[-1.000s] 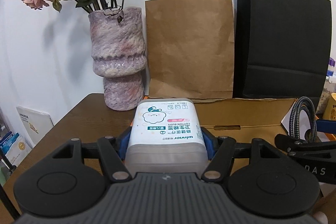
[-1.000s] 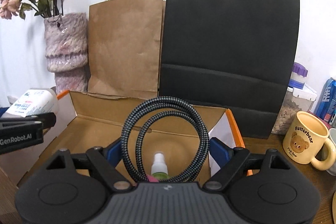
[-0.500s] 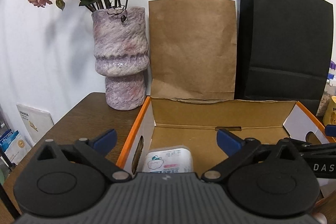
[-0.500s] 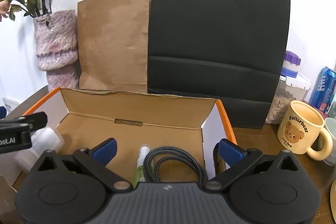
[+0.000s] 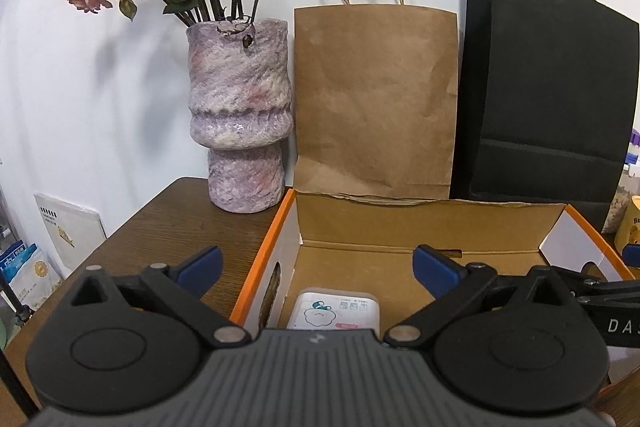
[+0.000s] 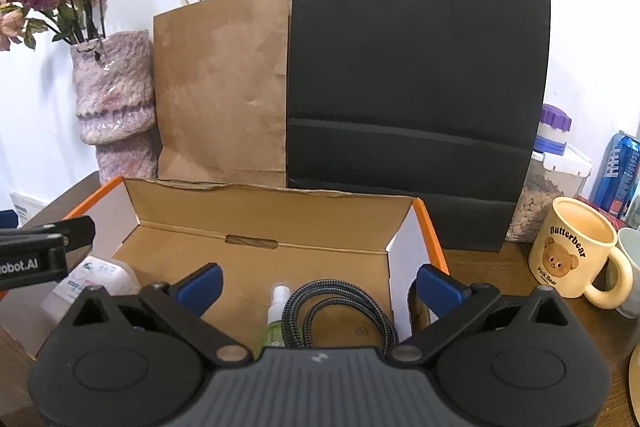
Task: Organize rigid objects
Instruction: 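Open the left tool releasing the container while the right tool releases the braided cable, then move both tools back from the box toward the items on the table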
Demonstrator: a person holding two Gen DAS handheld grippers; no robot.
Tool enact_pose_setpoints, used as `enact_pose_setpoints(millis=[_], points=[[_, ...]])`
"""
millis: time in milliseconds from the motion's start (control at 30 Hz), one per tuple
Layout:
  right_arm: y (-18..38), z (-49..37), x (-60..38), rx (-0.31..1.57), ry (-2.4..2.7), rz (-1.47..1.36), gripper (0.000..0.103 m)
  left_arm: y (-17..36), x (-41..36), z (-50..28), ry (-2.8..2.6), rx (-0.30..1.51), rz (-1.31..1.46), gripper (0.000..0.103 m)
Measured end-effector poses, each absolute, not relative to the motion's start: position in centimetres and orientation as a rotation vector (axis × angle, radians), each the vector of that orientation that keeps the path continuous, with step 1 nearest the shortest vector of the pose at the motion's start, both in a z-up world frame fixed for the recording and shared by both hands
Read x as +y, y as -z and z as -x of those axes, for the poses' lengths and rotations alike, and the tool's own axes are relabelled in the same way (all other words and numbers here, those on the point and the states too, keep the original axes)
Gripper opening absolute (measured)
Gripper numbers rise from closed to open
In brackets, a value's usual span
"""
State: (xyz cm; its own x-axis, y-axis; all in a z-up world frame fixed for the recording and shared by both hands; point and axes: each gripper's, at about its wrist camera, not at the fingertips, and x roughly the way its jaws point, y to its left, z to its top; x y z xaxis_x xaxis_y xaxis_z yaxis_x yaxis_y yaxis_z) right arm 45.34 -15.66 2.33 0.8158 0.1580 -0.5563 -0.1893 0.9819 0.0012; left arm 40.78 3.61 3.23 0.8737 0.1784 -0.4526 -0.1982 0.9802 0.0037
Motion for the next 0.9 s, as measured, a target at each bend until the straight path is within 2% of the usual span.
enact_pose_setpoints(millis=[900], points=[[-4.7,-36.4,-17.5,0.470,-0.240,0.062,0.103,-5.0,3.6,-32.8,-0.182,0.423,0.086,0.103]])
